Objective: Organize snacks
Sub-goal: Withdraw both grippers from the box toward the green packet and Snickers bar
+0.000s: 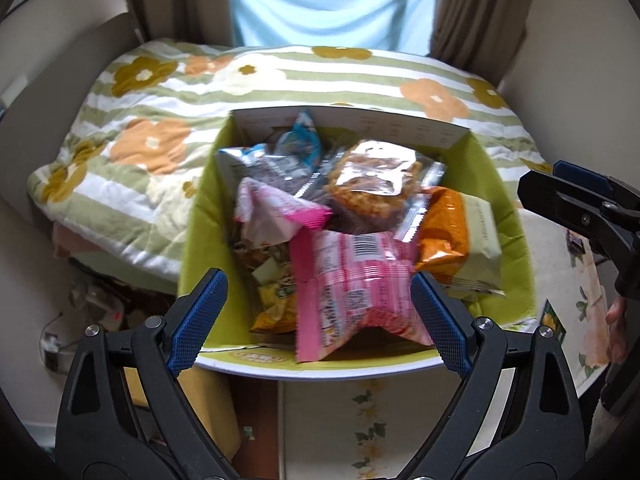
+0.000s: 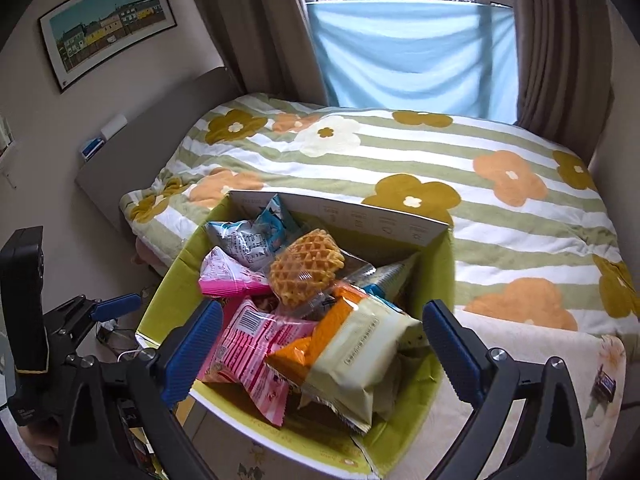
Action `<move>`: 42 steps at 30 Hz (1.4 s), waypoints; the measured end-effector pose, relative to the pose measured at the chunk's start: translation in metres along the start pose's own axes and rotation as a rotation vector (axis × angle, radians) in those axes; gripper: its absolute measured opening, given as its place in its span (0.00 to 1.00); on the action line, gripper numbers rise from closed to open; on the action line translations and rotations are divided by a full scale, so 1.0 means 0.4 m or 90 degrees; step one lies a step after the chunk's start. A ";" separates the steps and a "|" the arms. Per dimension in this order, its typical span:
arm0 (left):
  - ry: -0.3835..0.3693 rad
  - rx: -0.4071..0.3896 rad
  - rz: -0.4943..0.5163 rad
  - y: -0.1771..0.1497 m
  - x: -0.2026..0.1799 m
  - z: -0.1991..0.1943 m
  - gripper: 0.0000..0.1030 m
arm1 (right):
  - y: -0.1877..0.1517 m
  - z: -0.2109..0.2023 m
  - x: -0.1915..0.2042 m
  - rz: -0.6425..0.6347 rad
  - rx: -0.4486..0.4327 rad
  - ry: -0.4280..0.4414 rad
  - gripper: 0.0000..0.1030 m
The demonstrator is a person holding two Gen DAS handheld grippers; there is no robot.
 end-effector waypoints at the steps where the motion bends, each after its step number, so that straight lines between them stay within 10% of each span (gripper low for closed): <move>1: -0.009 0.000 0.006 0.000 -0.012 0.003 0.89 | -0.005 -0.008 -0.008 0.006 -0.002 -0.007 0.97; 25: -0.173 0.125 0.183 -0.135 -0.643 0.186 0.89 | -0.182 -0.196 -0.501 0.157 -0.010 -0.106 0.97; 34: -0.146 0.212 0.126 -0.283 -0.847 0.338 0.89 | -0.265 -0.201 -0.748 0.124 0.017 -0.112 0.97; 42: -0.041 0.179 0.045 -0.376 -0.889 0.467 0.89 | -0.321 -0.165 -0.862 0.118 0.041 -0.091 0.97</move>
Point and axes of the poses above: each gripper's, at about its wrist camera, not at the fingertips, and z roughly the way its jaws point, x to its left, y to its top, the point moved 9 cm from there along z, roughly the way its jaws point, and after that the axes turned 12 degrees about -y, right-handed, at the moved point
